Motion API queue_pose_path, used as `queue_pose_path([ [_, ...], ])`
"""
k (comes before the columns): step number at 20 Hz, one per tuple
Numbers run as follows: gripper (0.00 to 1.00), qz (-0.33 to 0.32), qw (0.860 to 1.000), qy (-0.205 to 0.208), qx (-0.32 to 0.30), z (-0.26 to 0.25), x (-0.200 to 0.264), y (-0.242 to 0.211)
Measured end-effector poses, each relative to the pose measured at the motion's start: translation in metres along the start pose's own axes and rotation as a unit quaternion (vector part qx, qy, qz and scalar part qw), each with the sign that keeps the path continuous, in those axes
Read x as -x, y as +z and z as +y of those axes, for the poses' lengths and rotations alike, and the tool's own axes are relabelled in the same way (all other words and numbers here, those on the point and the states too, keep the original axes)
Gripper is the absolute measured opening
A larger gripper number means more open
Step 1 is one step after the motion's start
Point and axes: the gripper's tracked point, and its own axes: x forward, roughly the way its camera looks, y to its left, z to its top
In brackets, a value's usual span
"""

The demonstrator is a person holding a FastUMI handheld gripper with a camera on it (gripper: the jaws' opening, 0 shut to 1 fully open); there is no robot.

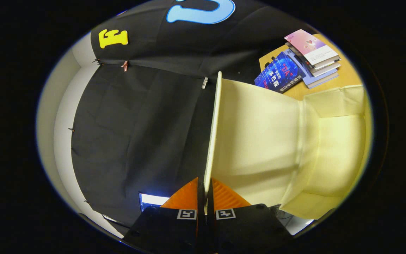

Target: Open the storage box then place both shoes into the box .Put the left shoe in first, then the right shoe, with the right side of both shoes facing outward in a uniform manner.

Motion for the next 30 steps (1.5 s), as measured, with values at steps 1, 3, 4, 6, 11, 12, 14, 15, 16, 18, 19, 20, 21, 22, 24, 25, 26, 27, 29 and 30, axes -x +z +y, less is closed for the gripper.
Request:
queue_pose_path([
  [1, 0.05, 0.000, 1.000, -0.003, -0.007, 0.000, -0.011, -0.001],
  [3, 0.05, 0.003, 1.000, -0.011, -0.007, 0.000, -0.029, -0.005],
  [4, 0.05, 0.004, 1.000, -0.017, -0.001, -0.003, -0.037, -0.007],
  [6, 0.06, 0.007, 1.000, -0.020, 0.001, -0.006, -0.044, -0.012],
  [11, 0.50, -0.006, 0.998, -0.026, 0.065, -0.016, -0.022, -0.008],
  [12, 0.64, -0.010, 0.996, -0.028, 0.083, -0.016, -0.013, -0.006],
  [14, 0.91, -0.031, 0.991, -0.038, 0.125, -0.022, 0.011, 0.003],
  [15, 0.96, -0.044, 0.987, -0.048, 0.147, -0.026, 0.026, 0.010],
  [16, 0.96, -0.058, 0.983, -0.059, 0.167, -0.029, 0.040, 0.015],
  [18, 0.97, -0.083, 0.972, -0.081, 0.205, -0.041, 0.070, 0.027],
  [19, 0.98, -0.098, 0.965, -0.096, 0.224, -0.049, 0.086, 0.034],
  [20, 0.98, -0.112, 0.956, -0.118, 0.244, -0.061, 0.104, 0.041],
  [21, 0.98, -0.131, 0.946, -0.139, 0.263, -0.072, 0.123, 0.050],
  [22, 0.98, -0.147, 0.935, -0.158, 0.281, -0.080, 0.142, 0.057],
  [24, 0.98, -0.173, 0.915, -0.197, 0.306, -0.102, 0.178, 0.067],
  [25, 0.98, -0.185, 0.905, -0.218, 0.314, -0.115, 0.196, 0.072],
  [26, 0.98, -0.195, 0.895, -0.240, 0.320, -0.129, 0.214, 0.077],
  [27, 0.98, -0.200, 0.885, -0.265, 0.325, -0.146, 0.231, 0.079],
  [29, 0.98, -0.203, 0.867, -0.313, 0.329, -0.182, 0.265, 0.078],
  [30, 0.98, -0.203, 0.860, -0.334, 0.329, -0.197, 0.280, 0.075],
])
